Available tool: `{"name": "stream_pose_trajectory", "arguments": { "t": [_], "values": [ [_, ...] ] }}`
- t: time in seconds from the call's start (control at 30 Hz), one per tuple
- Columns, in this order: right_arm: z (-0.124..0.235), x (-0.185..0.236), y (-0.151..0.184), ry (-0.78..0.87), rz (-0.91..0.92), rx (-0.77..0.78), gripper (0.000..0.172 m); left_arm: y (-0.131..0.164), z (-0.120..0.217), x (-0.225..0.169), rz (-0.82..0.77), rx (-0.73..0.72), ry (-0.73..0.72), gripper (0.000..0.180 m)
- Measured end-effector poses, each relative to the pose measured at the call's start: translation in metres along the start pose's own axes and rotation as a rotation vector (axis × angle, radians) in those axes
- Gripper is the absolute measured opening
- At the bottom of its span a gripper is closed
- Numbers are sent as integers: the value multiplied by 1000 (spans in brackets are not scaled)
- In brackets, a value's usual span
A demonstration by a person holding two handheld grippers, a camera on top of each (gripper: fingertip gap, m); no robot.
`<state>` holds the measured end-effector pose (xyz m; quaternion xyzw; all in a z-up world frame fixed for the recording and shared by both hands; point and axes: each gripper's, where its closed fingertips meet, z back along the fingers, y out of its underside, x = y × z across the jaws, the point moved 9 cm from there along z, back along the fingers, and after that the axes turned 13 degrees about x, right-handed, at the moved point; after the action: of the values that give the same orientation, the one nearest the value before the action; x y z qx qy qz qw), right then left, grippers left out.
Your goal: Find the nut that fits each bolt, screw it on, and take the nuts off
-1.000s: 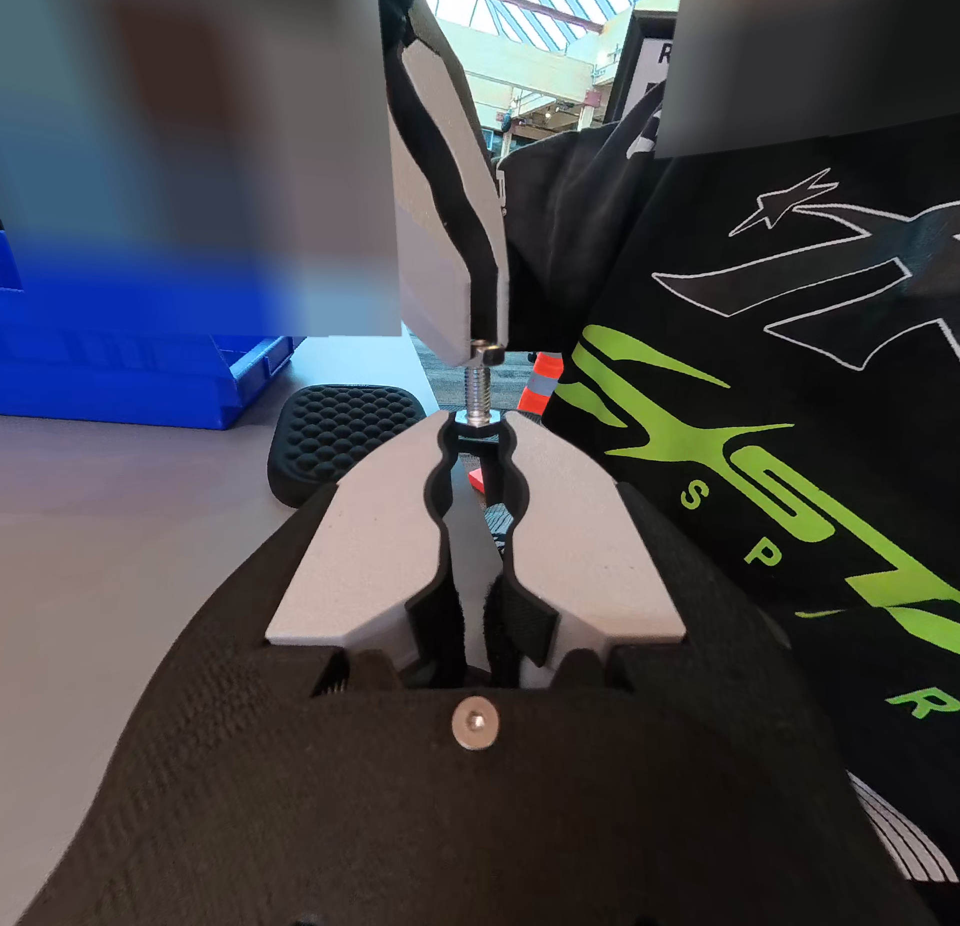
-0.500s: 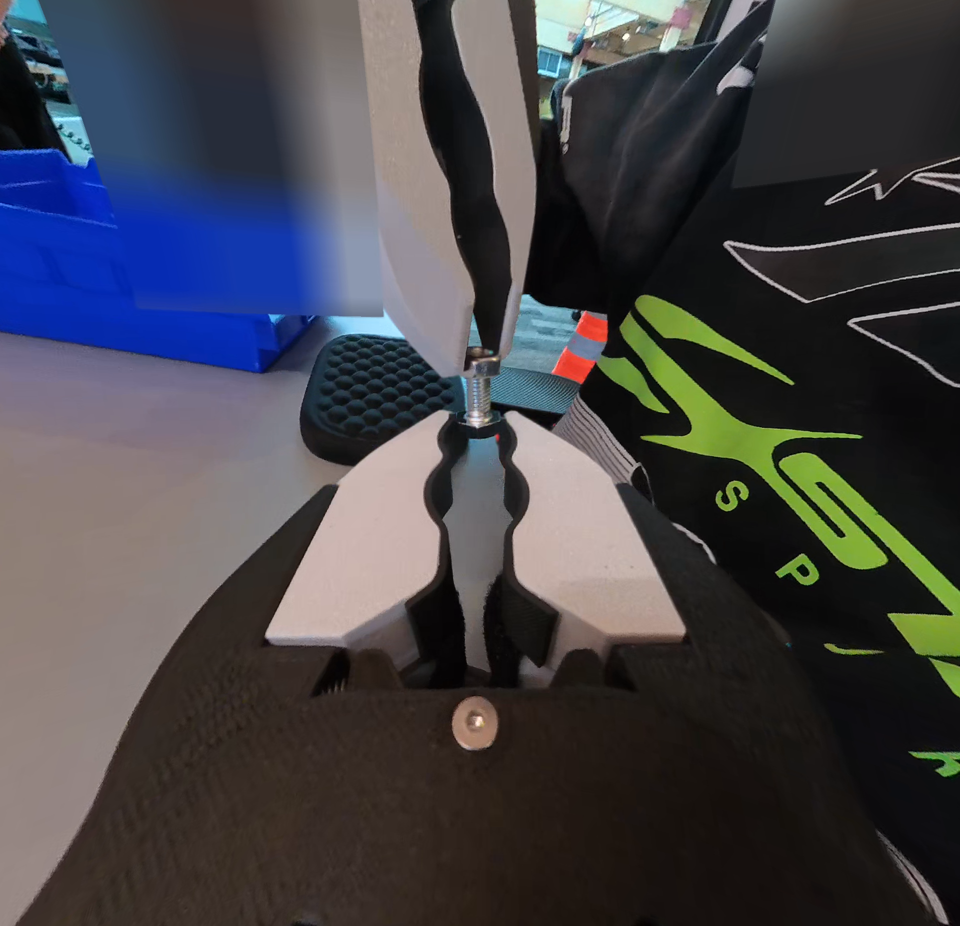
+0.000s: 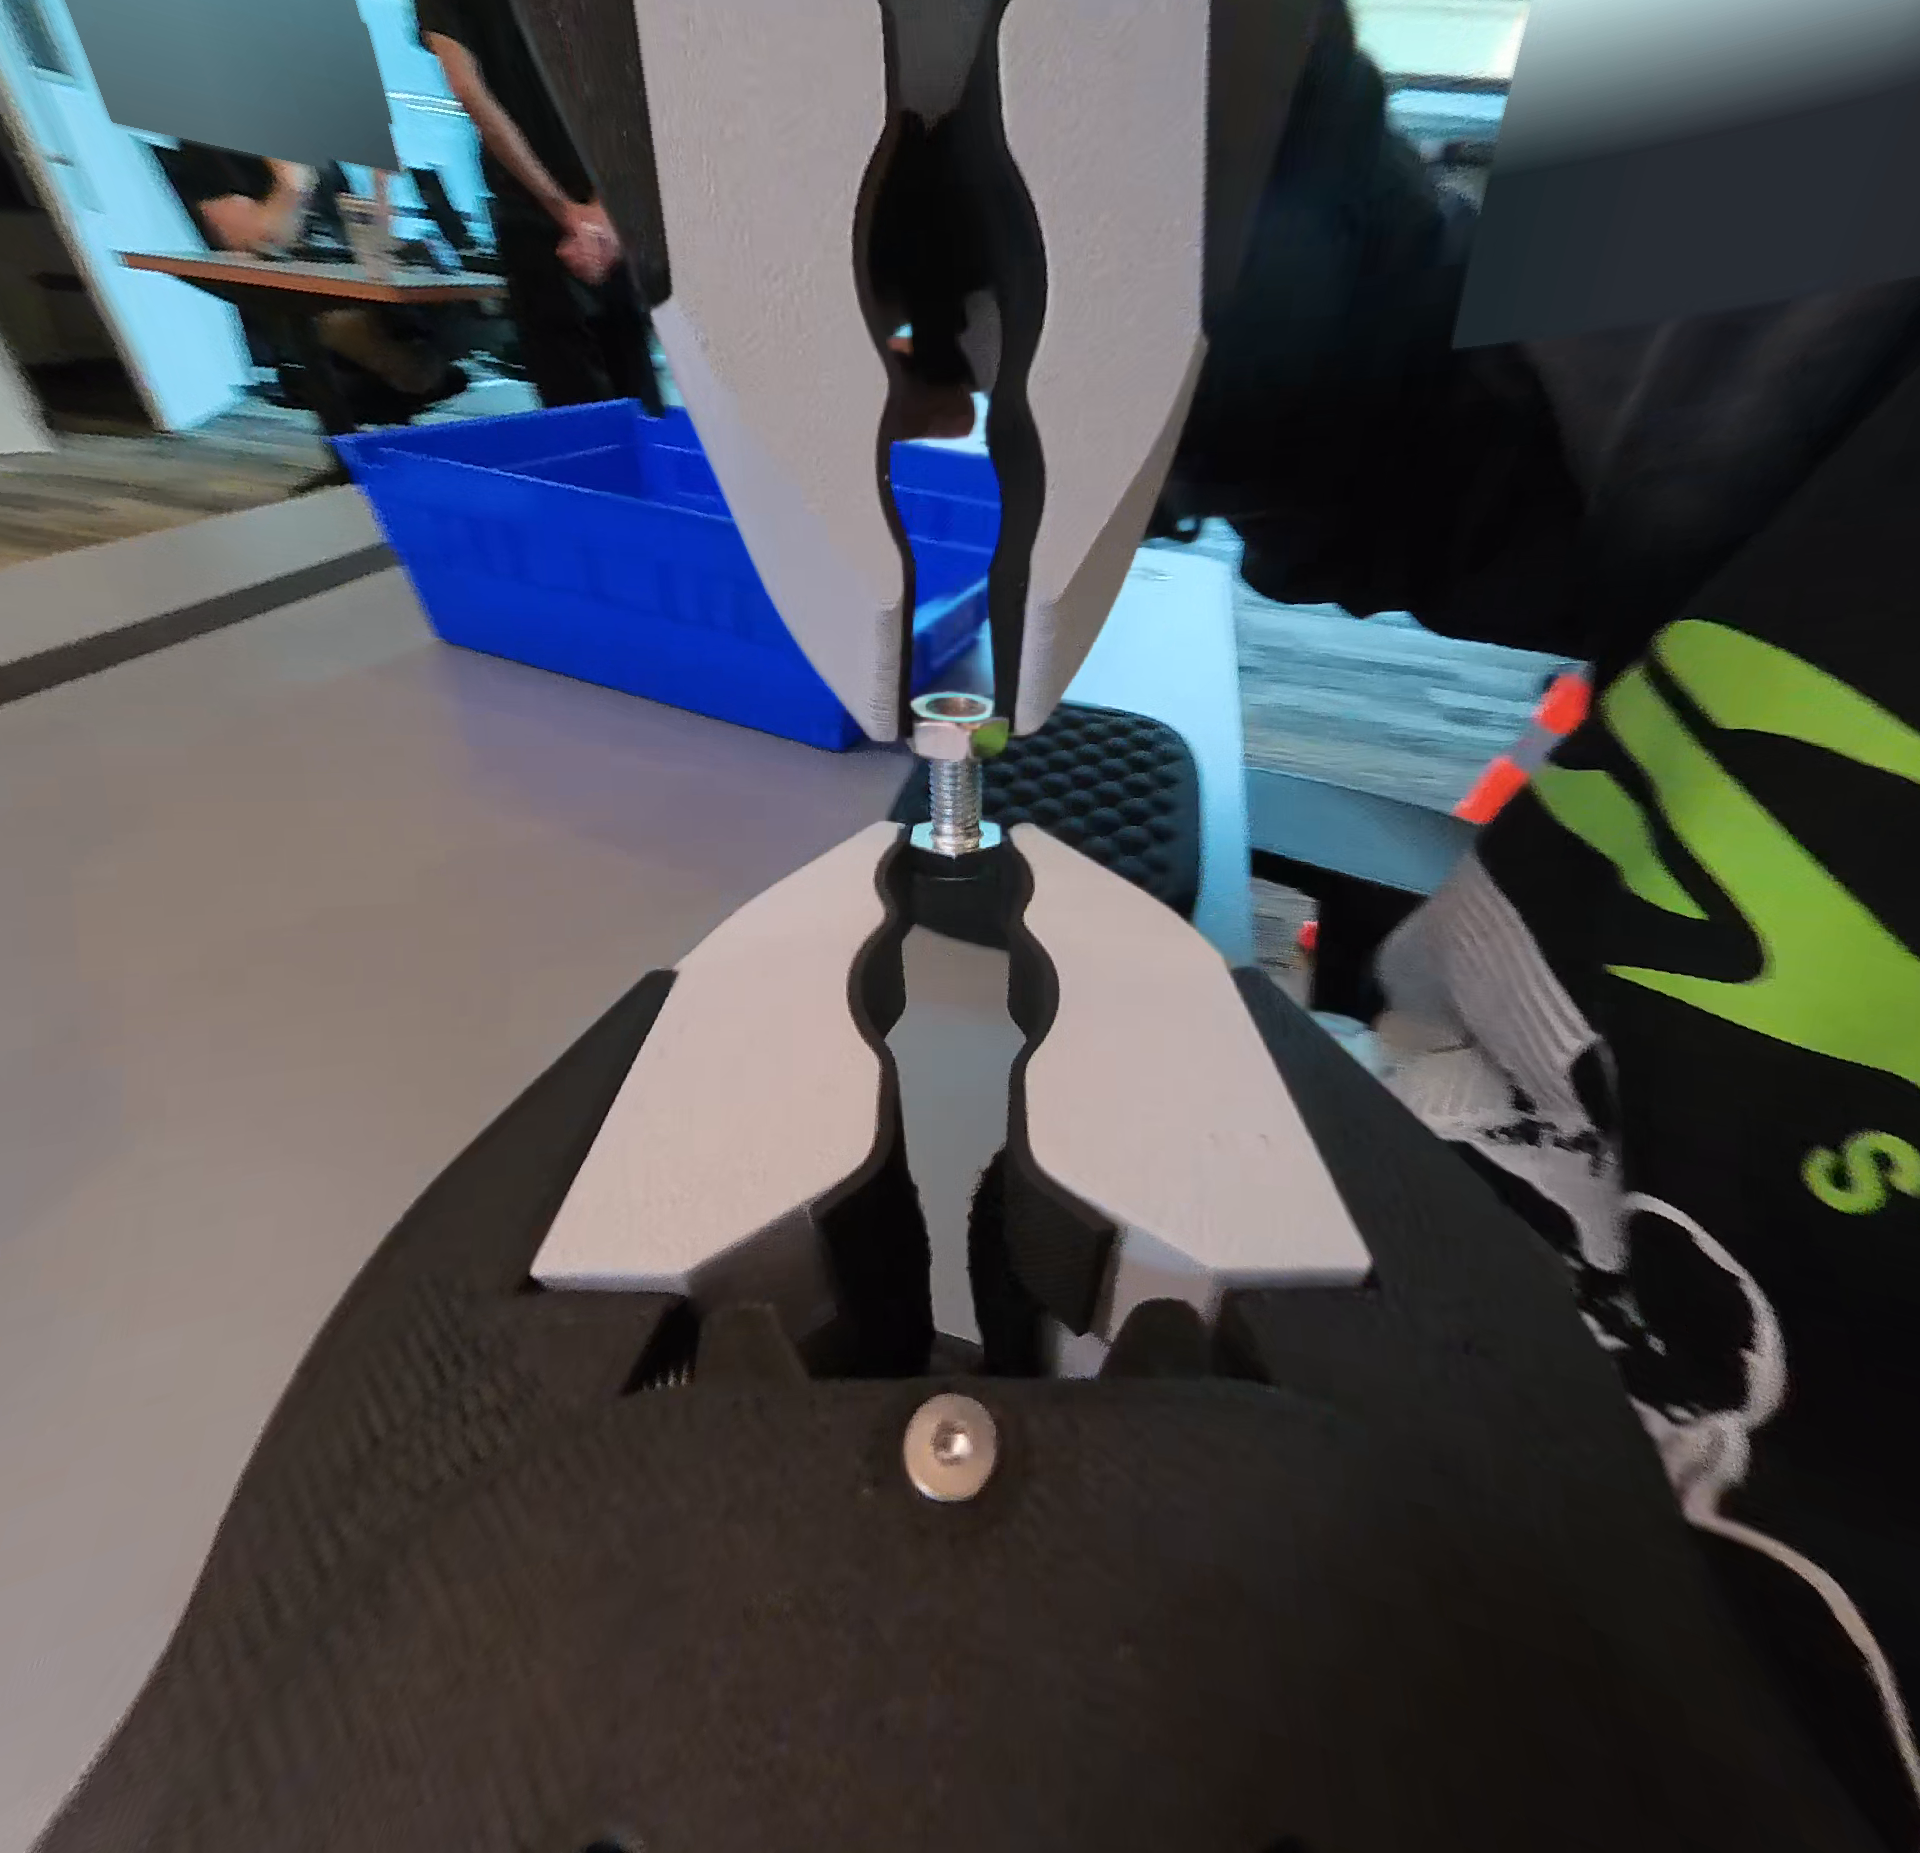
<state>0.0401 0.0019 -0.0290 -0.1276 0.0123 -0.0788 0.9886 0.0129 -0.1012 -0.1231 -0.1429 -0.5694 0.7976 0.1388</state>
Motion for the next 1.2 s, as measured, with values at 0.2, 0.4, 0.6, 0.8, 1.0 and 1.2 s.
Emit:
{"name": "stream_pose_trajectory", "arguments": {
  "t": [0.2, 0.4, 0.6, 0.8, 1.0, 1.2],
  "values": [
    [-1, -8, 3, 54, -198, 77, 14, -1, -7, -4, -32, 50, -358, 15],
    [-1, -5, 2, 83, -247, 90, 14, 2, -10, -4, -12, 6, -382, 15],
    [0, -5, 0, 79, -243, 96, 15, 1, -9, -4, -7, -14, -361, 15],
    [3, -4, 3, 100, -262, 35, 35, 1, -5, -1, 13, -39, -344, 15],
    [-12, 7, 24, 286, -401, -612, 66, -2, 7, 8, 42, -104, -267, 15],
    [-46, 20, 32, 428, -488, -1101, 62, 0, 14, 19, 79, -122, -243, 15]
  ]
}}
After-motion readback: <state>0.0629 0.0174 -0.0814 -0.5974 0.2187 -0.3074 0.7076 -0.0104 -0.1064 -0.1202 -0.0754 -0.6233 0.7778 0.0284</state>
